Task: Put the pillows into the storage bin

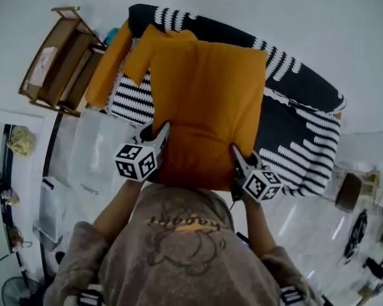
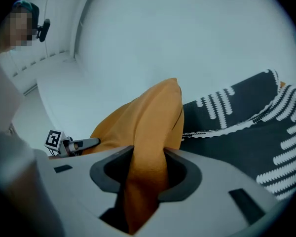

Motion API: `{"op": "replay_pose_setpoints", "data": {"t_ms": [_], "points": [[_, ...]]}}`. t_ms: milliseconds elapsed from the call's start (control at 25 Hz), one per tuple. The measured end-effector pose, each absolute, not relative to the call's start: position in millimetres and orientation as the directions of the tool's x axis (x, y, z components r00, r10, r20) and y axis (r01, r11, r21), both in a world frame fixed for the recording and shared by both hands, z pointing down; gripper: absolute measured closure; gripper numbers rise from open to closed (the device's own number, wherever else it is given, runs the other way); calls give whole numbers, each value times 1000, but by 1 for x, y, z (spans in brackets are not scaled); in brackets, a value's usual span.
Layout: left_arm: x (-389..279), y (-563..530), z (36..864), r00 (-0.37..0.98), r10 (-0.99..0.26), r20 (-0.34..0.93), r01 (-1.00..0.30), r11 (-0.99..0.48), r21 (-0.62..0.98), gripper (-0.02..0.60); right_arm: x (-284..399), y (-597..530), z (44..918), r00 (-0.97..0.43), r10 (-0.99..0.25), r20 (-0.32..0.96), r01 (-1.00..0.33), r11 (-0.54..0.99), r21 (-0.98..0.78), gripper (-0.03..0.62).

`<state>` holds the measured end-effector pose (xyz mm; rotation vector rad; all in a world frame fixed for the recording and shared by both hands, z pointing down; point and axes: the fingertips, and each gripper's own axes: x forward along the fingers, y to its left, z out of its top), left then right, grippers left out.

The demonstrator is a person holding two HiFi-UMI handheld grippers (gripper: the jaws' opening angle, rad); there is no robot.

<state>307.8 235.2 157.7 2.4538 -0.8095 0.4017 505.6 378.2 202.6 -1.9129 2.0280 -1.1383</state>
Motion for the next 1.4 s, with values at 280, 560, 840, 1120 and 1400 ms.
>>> {"op": "replay_pose_setpoints", "data": {"t_ms": [280, 560, 840, 1120, 1400], "points": [[198, 261, 133, 615, -693, 376, -784, -484, 389, 499, 432, 334, 176, -439, -819, 371, -813, 186, -551, 439], [72, 294, 130, 391, -851, 351, -882, -238, 406, 499, 318, 295, 169, -654, -658, 372, -731, 426, -533, 439], [-56, 359, 165, 99, -918, 385, -898, 84, 431, 499, 176, 279, 197, -823, -391, 411, -566, 621, -542, 437], [-170, 396, 198, -93, -903, 419, -830, 302, 469, 499, 40, 264, 223, -864, -187, 468, -441, 731, -521, 436], [-280, 375, 232, -185, -868, 462, -753, 427, 501, 499, -88, 218, 247, -848, -72, 525, -380, 774, -506, 434]]}}
